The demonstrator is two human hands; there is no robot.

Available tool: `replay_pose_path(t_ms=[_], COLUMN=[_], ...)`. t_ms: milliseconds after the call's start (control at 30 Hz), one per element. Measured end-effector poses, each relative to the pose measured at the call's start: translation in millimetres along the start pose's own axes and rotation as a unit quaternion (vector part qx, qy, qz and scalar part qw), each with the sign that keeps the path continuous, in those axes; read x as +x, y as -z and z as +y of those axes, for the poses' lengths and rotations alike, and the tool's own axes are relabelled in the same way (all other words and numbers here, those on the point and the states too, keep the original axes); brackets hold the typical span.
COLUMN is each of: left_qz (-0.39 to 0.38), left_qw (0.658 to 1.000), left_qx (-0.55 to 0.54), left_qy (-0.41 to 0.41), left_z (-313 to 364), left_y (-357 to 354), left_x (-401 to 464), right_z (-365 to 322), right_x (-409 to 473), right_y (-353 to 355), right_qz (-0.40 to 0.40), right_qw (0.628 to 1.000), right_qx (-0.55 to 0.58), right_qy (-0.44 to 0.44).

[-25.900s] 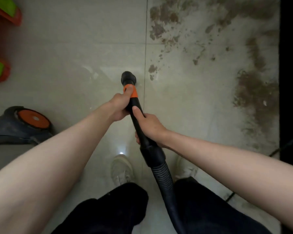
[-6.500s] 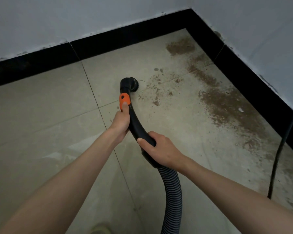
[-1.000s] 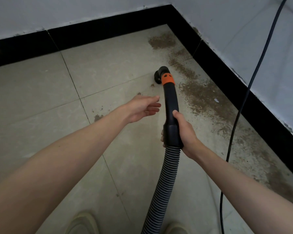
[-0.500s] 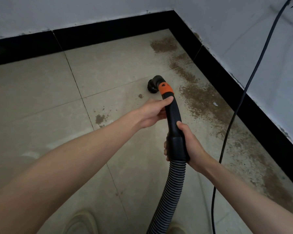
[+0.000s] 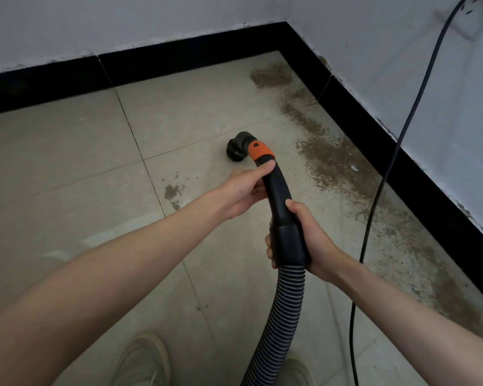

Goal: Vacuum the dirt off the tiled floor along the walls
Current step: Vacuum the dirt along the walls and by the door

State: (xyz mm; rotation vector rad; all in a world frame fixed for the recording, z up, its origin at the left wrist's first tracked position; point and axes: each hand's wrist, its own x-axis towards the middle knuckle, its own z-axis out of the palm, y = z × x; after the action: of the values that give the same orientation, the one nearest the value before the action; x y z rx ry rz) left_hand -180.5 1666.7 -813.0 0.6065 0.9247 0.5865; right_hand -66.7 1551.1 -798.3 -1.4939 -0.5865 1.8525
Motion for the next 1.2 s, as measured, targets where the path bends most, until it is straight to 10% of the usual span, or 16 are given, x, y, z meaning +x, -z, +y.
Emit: replay_pose_path(t_ms=[1200], left_qz=[0.211], left_qw=[0.977], left_qx=[-0.004], left_qy=[0.035], left_z=[41], left_y=[110], left_x=[-73], right_z=[-9], right_x=[34], right_y=[-94], right_qz=[-0.071], right_qw=[0.970], right_qx=[-0.231], right_qy=[0.006])
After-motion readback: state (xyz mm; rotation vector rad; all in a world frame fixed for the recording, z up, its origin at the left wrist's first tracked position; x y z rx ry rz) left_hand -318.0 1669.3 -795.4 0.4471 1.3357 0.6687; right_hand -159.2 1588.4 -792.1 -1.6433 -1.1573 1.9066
